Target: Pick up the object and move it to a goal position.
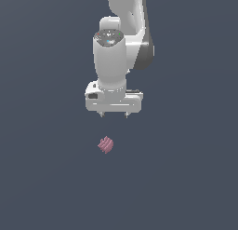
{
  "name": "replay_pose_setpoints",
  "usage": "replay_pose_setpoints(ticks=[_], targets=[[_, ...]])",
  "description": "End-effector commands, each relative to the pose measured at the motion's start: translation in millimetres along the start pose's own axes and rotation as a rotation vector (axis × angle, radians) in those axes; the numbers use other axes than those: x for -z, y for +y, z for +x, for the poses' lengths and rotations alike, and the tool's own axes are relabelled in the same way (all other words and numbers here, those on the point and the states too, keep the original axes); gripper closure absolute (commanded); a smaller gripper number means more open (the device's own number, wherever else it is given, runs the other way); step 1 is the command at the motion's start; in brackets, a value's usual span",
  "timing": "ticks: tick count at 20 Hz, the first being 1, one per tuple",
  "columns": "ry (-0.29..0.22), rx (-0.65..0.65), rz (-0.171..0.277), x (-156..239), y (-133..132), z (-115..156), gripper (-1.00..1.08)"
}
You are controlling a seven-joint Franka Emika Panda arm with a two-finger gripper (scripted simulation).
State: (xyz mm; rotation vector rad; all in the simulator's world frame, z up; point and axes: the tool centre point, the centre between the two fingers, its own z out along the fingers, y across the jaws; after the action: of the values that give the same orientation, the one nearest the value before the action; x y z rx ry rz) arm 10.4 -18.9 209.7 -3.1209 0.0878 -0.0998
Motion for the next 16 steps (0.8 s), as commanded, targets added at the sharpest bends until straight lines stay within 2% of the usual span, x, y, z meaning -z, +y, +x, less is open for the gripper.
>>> replay_pose_setpoints(ticks=[1,9,16], targets=[[0.002,-0.001,0.003,1.1,-0.9,0.3,-0.92],[-0.002,-0.024,0.001,-4.2,1.3,2.9,-0.92],[-0.014,-0.121,0.0,-23.9,8.8,13.4,-0.92]])
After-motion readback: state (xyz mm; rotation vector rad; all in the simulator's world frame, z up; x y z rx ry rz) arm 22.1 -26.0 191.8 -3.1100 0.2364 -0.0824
